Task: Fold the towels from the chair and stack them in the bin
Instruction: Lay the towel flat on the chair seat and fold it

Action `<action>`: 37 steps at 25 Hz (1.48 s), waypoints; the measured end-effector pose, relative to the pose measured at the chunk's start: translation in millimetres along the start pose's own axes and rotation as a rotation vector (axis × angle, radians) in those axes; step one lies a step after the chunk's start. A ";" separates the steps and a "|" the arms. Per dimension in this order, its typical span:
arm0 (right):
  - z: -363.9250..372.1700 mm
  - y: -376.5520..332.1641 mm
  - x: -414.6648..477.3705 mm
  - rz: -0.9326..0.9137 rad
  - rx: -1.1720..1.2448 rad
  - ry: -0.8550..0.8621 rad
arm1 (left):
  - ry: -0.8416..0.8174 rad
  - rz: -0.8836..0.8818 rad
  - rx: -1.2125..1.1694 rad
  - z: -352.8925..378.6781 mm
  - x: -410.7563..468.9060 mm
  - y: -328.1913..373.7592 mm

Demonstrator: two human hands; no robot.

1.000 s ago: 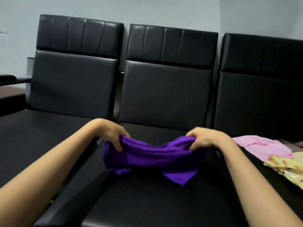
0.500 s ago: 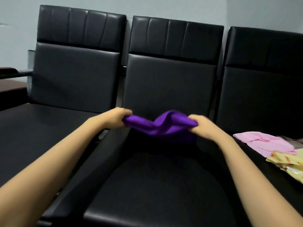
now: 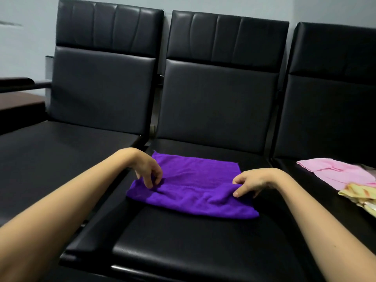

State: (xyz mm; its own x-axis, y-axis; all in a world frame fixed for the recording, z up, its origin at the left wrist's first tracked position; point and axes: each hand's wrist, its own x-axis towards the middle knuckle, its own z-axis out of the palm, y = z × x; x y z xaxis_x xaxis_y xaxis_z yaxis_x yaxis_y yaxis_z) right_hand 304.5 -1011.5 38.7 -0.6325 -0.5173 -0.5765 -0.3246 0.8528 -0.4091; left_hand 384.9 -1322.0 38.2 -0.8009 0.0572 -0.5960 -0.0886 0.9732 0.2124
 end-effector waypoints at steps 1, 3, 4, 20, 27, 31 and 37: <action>-0.1 1.3 0.3 -0.037 0.085 0.026 | 0.011 -0.004 -0.052 1.6 0.3 -0.8; -0.9 1.5 -0.8 -0.089 0.210 0.032 | 0.032 -0.016 -0.161 2.2 0.8 -3.7; -2.4 1.7 -1.4 -0.097 0.216 0.017 | 0.028 -0.023 -0.181 2.1 0.7 -5.4; -37.3 -8.2 53.6 -0.185 0.320 0.918 | 0.707 -0.022 -0.533 -34.1 5.1 -47.0; -10.6 -38.2 83.0 -0.007 0.184 0.996 | 0.928 0.180 -0.086 -2.7 72.9 -0.9; -3.4 -44.0 84.7 -0.066 0.329 0.892 | 0.508 0.071 0.104 27.3 96.3 36.0; 5.9 -67.9 61.9 0.062 0.067 0.566 | 0.389 -0.311 -0.141 21.3 82.0 76.6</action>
State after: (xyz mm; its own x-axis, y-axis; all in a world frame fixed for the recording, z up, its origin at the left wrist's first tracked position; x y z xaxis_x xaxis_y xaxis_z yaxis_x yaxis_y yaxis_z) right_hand 291.6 -1101.9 26.6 -0.9330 -0.3314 -0.1402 -0.2407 0.8645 -0.4413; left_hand 325.1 -1238.1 -10.9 -0.8825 -0.3436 -0.3212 -0.4153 0.8898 0.1892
